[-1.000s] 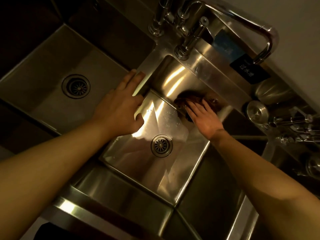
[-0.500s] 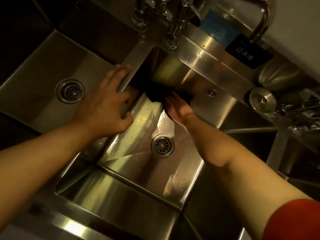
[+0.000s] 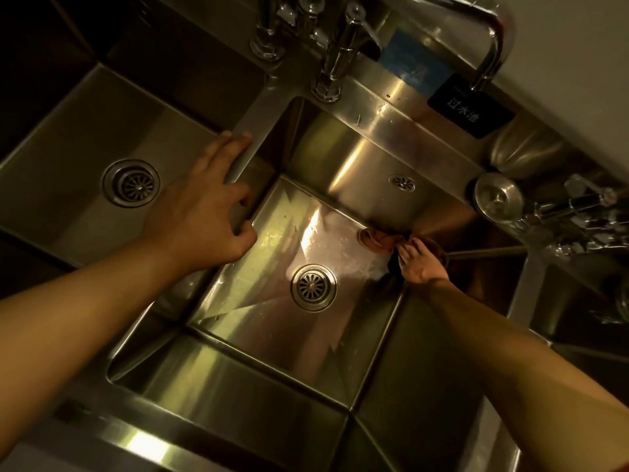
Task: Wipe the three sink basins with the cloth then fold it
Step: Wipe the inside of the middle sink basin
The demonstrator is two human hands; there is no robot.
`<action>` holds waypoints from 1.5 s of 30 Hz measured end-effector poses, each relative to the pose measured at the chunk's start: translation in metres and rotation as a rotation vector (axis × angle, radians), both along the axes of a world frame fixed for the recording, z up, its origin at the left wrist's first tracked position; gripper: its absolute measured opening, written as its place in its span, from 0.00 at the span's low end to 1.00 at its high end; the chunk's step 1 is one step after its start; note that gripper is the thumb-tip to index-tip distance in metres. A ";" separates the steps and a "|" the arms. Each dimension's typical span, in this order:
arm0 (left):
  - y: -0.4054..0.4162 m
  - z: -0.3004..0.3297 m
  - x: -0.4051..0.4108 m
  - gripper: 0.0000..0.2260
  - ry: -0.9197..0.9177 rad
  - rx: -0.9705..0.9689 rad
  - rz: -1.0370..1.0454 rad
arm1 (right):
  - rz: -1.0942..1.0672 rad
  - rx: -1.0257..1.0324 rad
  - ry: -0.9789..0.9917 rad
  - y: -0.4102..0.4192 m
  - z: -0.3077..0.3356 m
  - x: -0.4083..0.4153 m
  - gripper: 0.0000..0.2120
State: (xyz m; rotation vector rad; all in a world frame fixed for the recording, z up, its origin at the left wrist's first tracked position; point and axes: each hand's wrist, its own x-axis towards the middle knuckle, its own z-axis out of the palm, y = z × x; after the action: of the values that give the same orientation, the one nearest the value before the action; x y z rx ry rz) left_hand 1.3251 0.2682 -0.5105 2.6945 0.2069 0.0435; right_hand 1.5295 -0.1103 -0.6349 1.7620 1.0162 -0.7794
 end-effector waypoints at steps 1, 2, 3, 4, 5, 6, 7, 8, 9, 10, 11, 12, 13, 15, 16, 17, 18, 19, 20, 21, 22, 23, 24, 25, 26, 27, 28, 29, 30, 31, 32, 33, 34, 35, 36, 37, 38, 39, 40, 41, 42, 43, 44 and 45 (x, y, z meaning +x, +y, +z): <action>0.000 0.000 0.000 0.16 -0.001 -0.001 0.001 | -0.016 0.014 0.000 0.002 -0.001 0.000 0.25; 0.000 0.000 0.000 0.16 -0.002 -0.001 0.000 | -0.026 0.034 0.001 0.005 -0.002 -0.001 0.25; 0.000 0.000 0.000 0.16 -0.004 -0.002 -0.002 | -0.034 0.053 0.001 0.009 -0.004 -0.002 0.25; 0.000 0.000 0.000 0.16 -0.007 -0.004 -0.003 | -0.042 0.072 -0.004 0.013 -0.005 -0.005 0.25; 0.001 -0.001 -0.001 0.16 -0.007 -0.003 -0.003 | -0.064 0.092 -0.012 0.018 -0.008 -0.008 0.26; 0.001 -0.001 0.000 0.17 -0.006 0.000 -0.004 | -0.095 0.114 -0.020 0.023 -0.011 -0.012 0.26; 0.001 -0.002 0.000 0.17 -0.005 0.001 -0.004 | -0.140 0.145 -0.027 0.028 -0.015 -0.016 0.26; 0.001 -0.002 0.000 0.17 -0.006 0.000 -0.004 | -0.193 0.188 -0.034 0.032 -0.019 -0.021 0.27; 0.000 -0.002 0.000 0.17 -0.008 -0.002 -0.001 | -0.263 0.250 -0.038 0.034 -0.023 -0.025 0.27; 0.000 -0.001 0.000 0.17 -0.010 -0.005 0.003 | -0.351 0.328 -0.037 0.034 -0.027 -0.029 0.28; -0.001 -0.001 0.000 0.17 -0.011 -0.008 0.009 | -0.449 0.420 -0.032 0.033 -0.030 -0.032 0.29; -0.002 0.000 0.000 0.17 -0.010 -0.010 0.014 | -0.544 0.513 -0.025 0.032 -0.034 -0.036 0.31; -0.002 0.001 0.001 0.16 -0.007 -0.013 0.019 | -0.629 0.598 -0.019 0.031 -0.038 -0.039 0.33; -0.004 0.003 0.002 0.15 0.012 -0.009 0.026 | -0.779 0.762 -0.019 0.033 -0.047 -0.047 0.32; -0.005 0.004 0.002 0.14 0.028 0.002 0.035 | -0.845 0.827 -0.033 0.038 -0.052 -0.052 0.32; -0.006 0.006 0.003 0.12 0.043 0.015 0.046 | -0.911 0.869 -0.050 0.045 -0.056 -0.058 0.33; -0.007 0.007 0.003 0.10 0.055 0.028 0.054 | -0.967 0.893 -0.064 0.054 -0.060 -0.064 0.33; -0.006 0.007 0.003 0.09 0.063 0.039 0.055 | -1.007 0.917 -0.071 0.066 -0.064 -0.069 0.33; -0.006 0.007 0.002 0.09 0.068 0.045 0.053 | -1.027 0.951 -0.069 0.078 -0.068 -0.075 0.32; -0.005 0.006 0.002 0.09 0.068 0.046 0.048 | -1.025 0.999 -0.060 0.093 -0.072 -0.079 0.31; -0.004 0.006 0.001 0.09 0.062 0.043 0.039 | -0.997 1.066 -0.051 0.109 -0.074 -0.083 0.28; -0.003 0.007 0.001 0.09 0.054 0.035 0.026 | -0.948 1.140 -0.041 0.125 -0.076 -0.087 0.24; -0.003 0.007 0.000 0.09 0.048 0.023 0.013 | -0.900 1.201 -0.019 0.140 -0.078 -0.092 0.22; -0.002 0.007 0.000 0.09 0.044 0.014 0.004 | -0.877 1.242 0.026 0.155 -0.080 -0.098 0.21; -0.002 0.006 -0.001 0.09 0.044 0.014 -0.001 | -0.877 1.252 0.098 0.169 -0.082 -0.105 0.22; -0.002 0.006 -0.001 0.09 0.046 0.019 -0.001 | -0.872 1.233 0.165 0.181 -0.085 -0.114 0.24; -0.002 0.005 0.000 0.09 0.048 0.026 0.002 | -0.846 1.192 0.205 0.192 -0.088 -0.125 0.26; -0.002 0.005 0.000 0.10 0.046 0.030 0.006 | -0.798 1.148 0.223 0.199 -0.092 -0.138 0.27; -0.003 0.006 0.001 0.11 0.042 0.032 0.009 | -0.734 1.109 0.243 0.204 -0.095 -0.153 0.28; -0.003 0.005 0.001 0.11 0.039 0.032 0.009 | -0.668 1.082 0.280 0.205 -0.097 -0.170 0.28; -0.004 0.005 0.001 0.11 0.037 0.033 0.008 | -0.614 1.071 0.338 0.204 -0.098 -0.190 0.29; -0.003 0.005 0.001 0.12 0.038 0.033 0.007 | -0.564 1.067 0.406 0.202 -0.098 -0.209 0.30; -0.003 0.004 0.000 0.12 0.039 0.034 0.009 | -0.500 1.062 0.466 0.197 -0.098 -0.226 0.29; -0.002 0.004 0.000 0.12 0.036 0.033 0.009 | -0.427 1.061 0.514 0.190 -0.097 -0.240 0.29; -0.002 0.003 0.000 0.12 0.033 0.033 0.010 | -0.370 1.081 0.556 0.182 -0.096 -0.252 0.28; -0.002 0.003 0.000 0.11 0.034 0.034 0.011 | -0.337 1.116 0.600 0.173 -0.095 -0.262 0.28; -0.003 0.004 0.000 0.10 0.036 0.036 0.016 | -0.315 1.132 0.645 0.164 -0.093 -0.269 0.28; -0.002 0.004 0.001 0.09 0.034 0.036 0.021 | -0.286 1.110 0.682 0.155 -0.092 -0.273 0.28; -0.002 0.004 0.000 0.09 0.028 0.038 0.024 | -0.258 1.065 0.704 0.147 -0.091 -0.274 0.28; -0.002 0.004 0.000 0.09 0.021 0.040 0.023 | -0.229 1.015 0.719 0.141 -0.091 -0.272 0.28; -0.002 0.004 0.000 0.09 0.017 0.040 0.023 | -0.182 0.975 0.716 0.134 -0.089 -0.266 0.29; -0.003 0.004 -0.001 0.10 0.018 0.036 0.024 | -0.112 0.941 0.694 0.130 -0.088 -0.257 0.31; -0.004 0.005 -0.001 0.11 0.020 0.034 0.028 | -0.029 0.911 0.659 0.127 -0.089 -0.247 0.31; -0.005 0.006 -0.001 0.12 0.020 0.035 0.030 | 0.045 0.878 0.620 0.125 -0.090 -0.235 0.30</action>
State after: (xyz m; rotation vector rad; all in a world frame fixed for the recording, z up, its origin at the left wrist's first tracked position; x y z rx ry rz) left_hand 1.3245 0.2633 -0.5046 2.7273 0.2545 0.0300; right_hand 1.2943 0.0148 -0.7250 2.2449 2.0326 -0.9567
